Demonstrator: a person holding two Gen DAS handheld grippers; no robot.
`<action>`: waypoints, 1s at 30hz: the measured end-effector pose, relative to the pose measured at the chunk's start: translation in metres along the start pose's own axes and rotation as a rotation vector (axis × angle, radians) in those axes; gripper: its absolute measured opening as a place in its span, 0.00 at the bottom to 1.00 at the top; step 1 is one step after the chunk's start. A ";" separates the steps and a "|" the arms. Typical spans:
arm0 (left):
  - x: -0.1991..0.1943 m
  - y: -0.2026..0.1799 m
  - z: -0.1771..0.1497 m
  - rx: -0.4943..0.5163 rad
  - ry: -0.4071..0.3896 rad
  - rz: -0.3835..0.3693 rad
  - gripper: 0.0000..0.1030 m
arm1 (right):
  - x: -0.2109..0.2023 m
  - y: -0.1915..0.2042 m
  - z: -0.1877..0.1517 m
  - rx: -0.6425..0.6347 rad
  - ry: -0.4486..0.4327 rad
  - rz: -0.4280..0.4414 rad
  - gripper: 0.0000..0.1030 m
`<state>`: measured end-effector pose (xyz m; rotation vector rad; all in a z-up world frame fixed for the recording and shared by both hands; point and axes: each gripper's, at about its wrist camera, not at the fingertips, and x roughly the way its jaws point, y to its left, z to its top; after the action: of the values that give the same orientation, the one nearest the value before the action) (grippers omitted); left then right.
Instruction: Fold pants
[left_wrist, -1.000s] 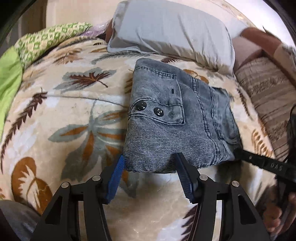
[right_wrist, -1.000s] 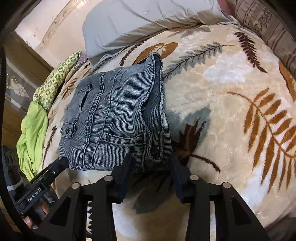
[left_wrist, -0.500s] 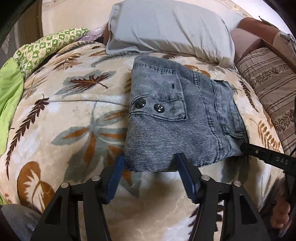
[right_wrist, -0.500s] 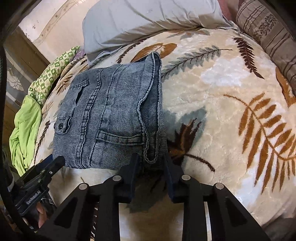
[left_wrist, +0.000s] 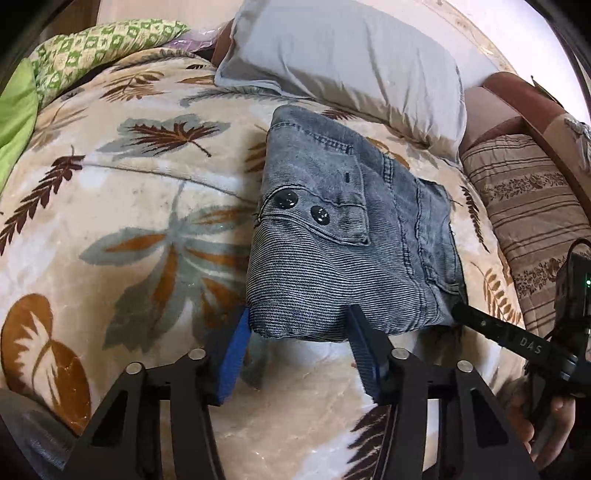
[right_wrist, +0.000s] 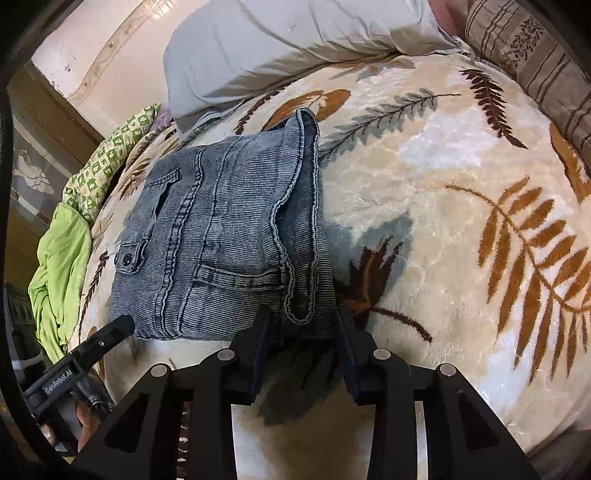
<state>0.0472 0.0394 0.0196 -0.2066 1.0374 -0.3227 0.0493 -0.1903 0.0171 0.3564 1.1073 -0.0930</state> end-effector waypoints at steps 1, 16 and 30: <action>0.000 -0.003 -0.001 0.016 -0.003 0.011 0.47 | 0.000 0.001 0.000 -0.003 0.001 -0.004 0.35; 0.001 -0.009 -0.005 0.060 -0.007 0.047 0.42 | -0.006 0.007 -0.002 -0.050 -0.034 -0.061 0.13; -0.059 -0.046 -0.011 0.204 -0.090 0.239 0.69 | -0.065 0.023 -0.012 0.036 -0.047 -0.081 0.65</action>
<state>0.0024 0.0172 0.0770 0.0858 0.9221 -0.1990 0.0154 -0.1716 0.0750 0.3395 1.0744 -0.1926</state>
